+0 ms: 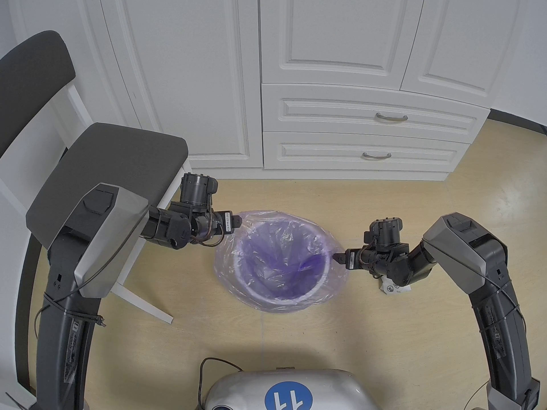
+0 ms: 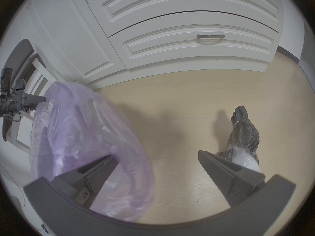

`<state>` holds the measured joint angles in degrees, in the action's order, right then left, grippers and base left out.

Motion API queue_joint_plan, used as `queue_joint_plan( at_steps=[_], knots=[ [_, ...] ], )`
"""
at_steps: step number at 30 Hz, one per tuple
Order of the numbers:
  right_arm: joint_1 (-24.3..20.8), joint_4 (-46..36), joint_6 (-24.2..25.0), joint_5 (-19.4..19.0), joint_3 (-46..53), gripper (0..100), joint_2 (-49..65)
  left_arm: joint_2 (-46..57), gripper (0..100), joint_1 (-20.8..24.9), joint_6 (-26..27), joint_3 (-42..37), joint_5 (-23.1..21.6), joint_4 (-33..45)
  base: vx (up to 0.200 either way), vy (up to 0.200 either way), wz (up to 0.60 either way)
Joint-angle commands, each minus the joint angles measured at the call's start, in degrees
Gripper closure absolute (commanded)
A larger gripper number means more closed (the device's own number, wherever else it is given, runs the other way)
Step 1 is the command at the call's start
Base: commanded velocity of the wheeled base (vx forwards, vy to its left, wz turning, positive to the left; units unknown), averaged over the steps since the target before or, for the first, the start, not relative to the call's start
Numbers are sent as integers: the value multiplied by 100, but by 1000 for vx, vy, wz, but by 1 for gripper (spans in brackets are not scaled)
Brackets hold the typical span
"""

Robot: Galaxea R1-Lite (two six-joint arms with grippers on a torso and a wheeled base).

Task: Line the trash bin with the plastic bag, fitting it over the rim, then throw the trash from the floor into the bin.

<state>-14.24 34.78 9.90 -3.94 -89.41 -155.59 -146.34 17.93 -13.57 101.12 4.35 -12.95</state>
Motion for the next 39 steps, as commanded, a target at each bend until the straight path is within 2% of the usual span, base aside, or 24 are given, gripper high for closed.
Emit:
queue_joint_plan(
  at_steps=[1,12,15,19,22,29,34,39],
  knots=[
    [0,11,3,-11,20,0,37,246,0,-53,12,-57,-31,11,0,0,0],
    [9,2,12,-11,-165,0,-209,-369,0,-71,65,83,-5,38,0,0,0],
    [9,-33,21,-19,-420,0,-402,-826,0,-132,65,575,-5,258,0,0,0],
    [0,-481,38,-37,-683,0,-481,-1239,0,-185,65,1314,22,917,0,0,0],
    [0,-982,118,-28,-1000,0,-534,-1406,0,-220,82,1347,4,1180,0,0,0],
    [0,-1298,144,-19,-1193,0,-631,-1661,0,-229,267,1347,-22,1092,0,0,0],
    [-9,-1263,153,-19,-1167,0,-639,-1635,0,-229,223,1347,-13,653,0,0,0],
    [-44,-1246,126,-28,-921,0,-508,-1231,0,-264,30,1347,-5,741,0,0,0]
  ],
)
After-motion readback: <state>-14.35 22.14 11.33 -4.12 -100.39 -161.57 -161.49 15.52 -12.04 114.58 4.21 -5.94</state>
